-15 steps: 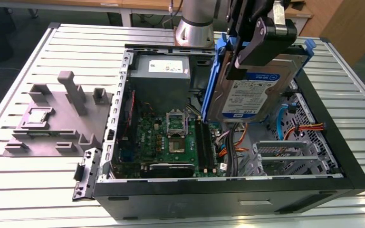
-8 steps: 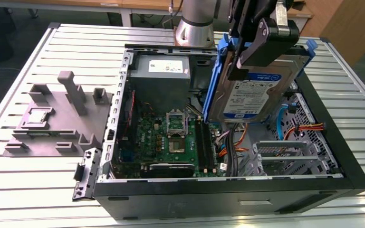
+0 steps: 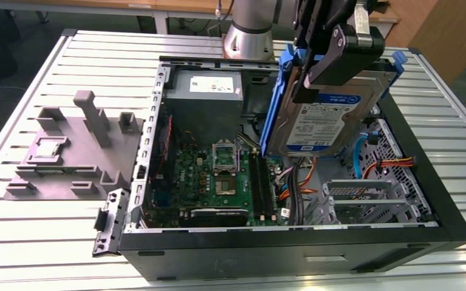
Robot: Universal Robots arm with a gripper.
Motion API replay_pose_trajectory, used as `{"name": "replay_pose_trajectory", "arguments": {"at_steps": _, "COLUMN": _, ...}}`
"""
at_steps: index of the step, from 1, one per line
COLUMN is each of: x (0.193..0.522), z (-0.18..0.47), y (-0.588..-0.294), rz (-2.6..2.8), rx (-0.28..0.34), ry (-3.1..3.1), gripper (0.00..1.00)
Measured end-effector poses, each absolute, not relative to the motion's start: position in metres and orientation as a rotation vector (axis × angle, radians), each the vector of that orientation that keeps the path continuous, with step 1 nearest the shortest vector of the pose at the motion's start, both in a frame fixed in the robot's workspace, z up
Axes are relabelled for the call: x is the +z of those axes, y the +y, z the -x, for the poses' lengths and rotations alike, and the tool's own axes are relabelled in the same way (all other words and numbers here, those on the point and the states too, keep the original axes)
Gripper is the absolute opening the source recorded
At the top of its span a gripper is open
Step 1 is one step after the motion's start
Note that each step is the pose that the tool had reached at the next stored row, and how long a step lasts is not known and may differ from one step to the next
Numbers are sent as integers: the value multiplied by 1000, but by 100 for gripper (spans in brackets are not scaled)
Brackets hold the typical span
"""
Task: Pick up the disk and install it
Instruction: 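Insert the disk into the insertion slot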
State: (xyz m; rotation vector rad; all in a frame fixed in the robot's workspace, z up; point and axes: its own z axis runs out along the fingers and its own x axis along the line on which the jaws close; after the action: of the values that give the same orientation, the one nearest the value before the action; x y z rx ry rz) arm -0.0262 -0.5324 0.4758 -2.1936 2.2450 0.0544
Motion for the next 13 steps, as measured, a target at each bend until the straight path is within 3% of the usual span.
{"name": "replay_pose_trajectory", "arguments": {"at_steps": 13, "x": 475, "z": 23, "y": -532, "rz": 2194, "rx": 54, "ry": 2245, "gripper": 37}}
